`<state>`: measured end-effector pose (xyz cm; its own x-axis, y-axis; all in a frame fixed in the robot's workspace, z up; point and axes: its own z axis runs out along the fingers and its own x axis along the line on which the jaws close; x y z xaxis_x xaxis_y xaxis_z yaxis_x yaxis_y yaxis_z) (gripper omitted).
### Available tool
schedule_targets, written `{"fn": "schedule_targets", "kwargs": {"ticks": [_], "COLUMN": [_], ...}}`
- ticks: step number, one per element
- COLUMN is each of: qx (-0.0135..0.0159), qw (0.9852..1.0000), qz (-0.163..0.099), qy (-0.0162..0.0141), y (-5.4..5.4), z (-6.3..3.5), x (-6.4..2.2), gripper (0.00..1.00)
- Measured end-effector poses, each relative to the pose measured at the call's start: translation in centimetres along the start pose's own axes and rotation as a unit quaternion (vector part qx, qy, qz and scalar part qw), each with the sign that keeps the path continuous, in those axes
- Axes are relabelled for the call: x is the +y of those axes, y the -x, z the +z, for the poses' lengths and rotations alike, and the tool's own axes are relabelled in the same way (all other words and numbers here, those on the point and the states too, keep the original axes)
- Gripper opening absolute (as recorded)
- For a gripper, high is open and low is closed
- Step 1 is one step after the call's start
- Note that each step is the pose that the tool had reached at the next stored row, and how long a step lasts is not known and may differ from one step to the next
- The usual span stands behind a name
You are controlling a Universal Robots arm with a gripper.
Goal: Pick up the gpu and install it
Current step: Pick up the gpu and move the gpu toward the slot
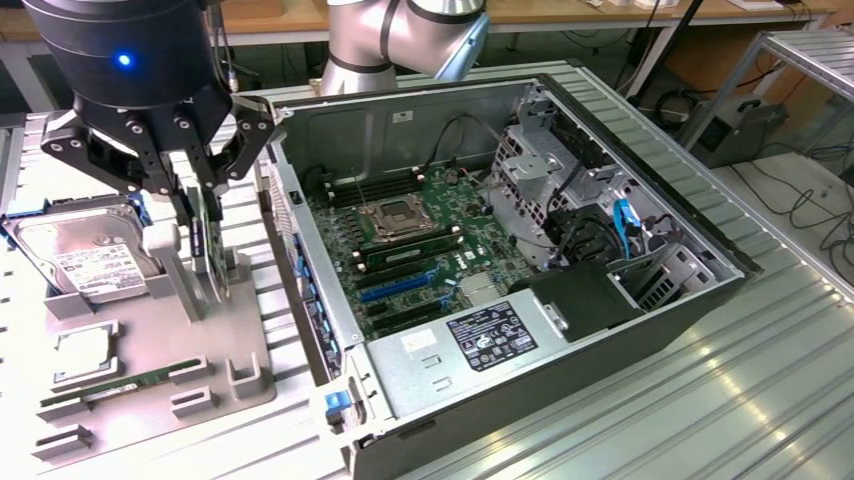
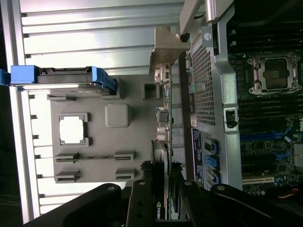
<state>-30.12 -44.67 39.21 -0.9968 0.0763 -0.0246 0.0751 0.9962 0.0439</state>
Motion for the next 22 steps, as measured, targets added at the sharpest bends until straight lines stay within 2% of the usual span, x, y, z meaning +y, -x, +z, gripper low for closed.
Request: {"fn": "schedule_targets", "kwargs": {"ticks": [22], "qx": [0.0000], "qw": [1.0000], "qz": [0.000], "qy": [0.0000], "y": [0.03], "z": [-0.89], "x": [0.04], "gripper": [0.26]}}
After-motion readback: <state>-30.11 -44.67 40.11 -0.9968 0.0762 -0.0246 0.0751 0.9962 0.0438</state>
